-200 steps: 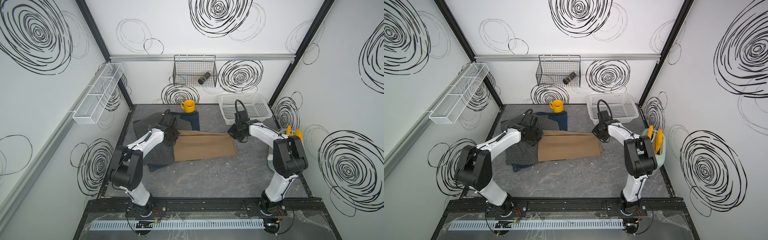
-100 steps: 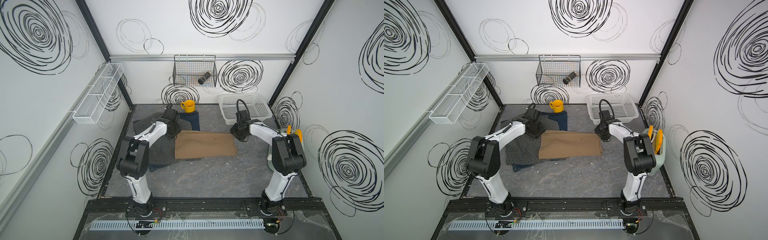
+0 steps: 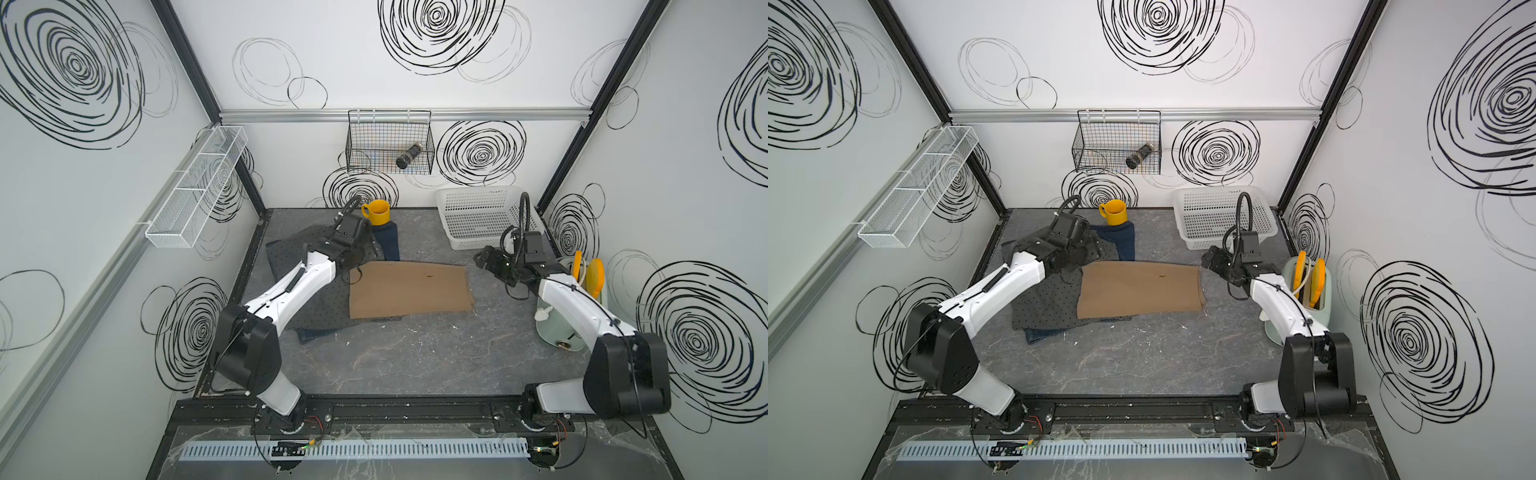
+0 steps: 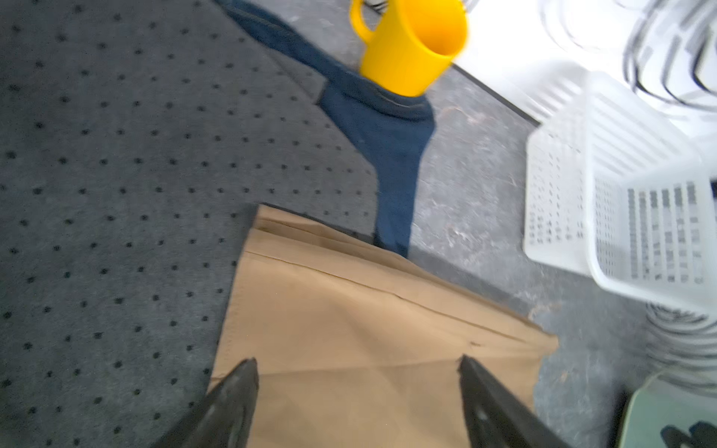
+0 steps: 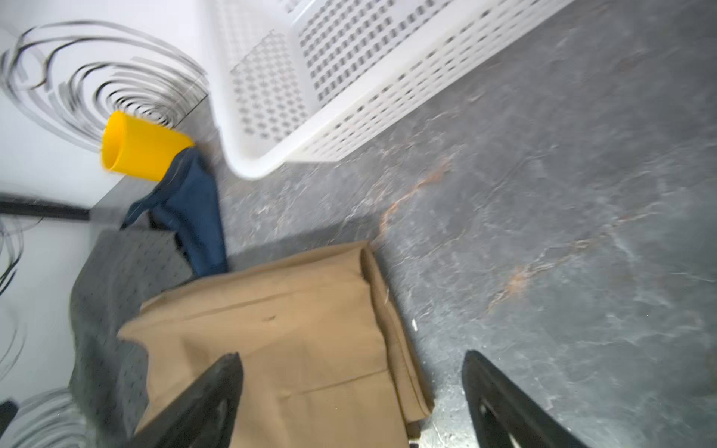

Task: Roll up the skirts
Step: Fold the skirt at the center of the board, then move the skirt to the center of the board.

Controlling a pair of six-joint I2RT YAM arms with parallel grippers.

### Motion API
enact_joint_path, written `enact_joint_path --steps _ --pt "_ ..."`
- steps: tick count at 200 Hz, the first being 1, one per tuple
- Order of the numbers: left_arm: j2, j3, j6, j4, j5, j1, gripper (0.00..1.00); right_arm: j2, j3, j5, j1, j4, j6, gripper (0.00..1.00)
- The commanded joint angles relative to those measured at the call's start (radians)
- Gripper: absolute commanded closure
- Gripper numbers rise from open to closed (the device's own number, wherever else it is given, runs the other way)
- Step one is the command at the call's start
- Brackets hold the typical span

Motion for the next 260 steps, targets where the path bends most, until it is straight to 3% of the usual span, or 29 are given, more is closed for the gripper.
enact_joint_path --steps 1,20,42,57,84,114,147,166,188,217,240,260 --pt "0.065 0.012 0.145 0.030 -0.018 -0.093 0.27 0.011 -0.088 -0.154 0.007 0.030 -0.089 0.09" --pt "0.215 0.145 0.191 -0.056 -0.009 -0.120 0.35 0.062 -0.073 -0.092 0.004 -0.070 -0.094 0.11" --pt "0.353 0.275 0.203 -0.083 0.017 -0.126 0.40 0.170 -0.031 -0.153 0.014 -0.114 -0.099 0.28" --pt "0.462 0.409 0.214 -0.134 0.030 -0.125 0.40 0.224 -0.003 -0.112 0.027 -0.147 -0.094 0.35" --pt "0.637 0.622 0.234 -0.212 0.076 -0.139 0.46 0.231 -0.002 -0.086 0.014 -0.135 -0.087 0.34" --pt "0.750 0.733 0.223 -0.205 0.115 -0.147 0.43 0.285 0.016 -0.100 0.014 -0.145 -0.093 0.34" --pt "0.873 0.860 0.198 -0.225 0.151 -0.120 0.47 0.303 0.013 -0.166 0.008 -0.125 -0.099 0.35" --pt "0.871 0.864 0.191 -0.205 0.143 -0.118 0.46 0.287 -0.009 -0.198 0.009 -0.104 -0.090 0.39" --pt "0.837 0.864 0.175 -0.199 0.127 -0.113 0.40 0.313 -0.026 -0.334 0.022 -0.055 -0.070 0.50" --pt "0.730 0.832 0.167 -0.212 0.067 -0.097 0.11 0.335 -0.011 -0.335 0.060 -0.071 -0.058 0.64" --pt "0.563 0.706 0.156 -0.194 -0.003 -0.078 0.02 0.287 -0.037 -0.381 0.064 -0.069 -0.037 0.80" --pt "0.375 0.485 0.122 -0.114 0.043 -0.072 0.03 0.242 -0.065 -0.411 0.084 -0.071 -0.008 0.86"
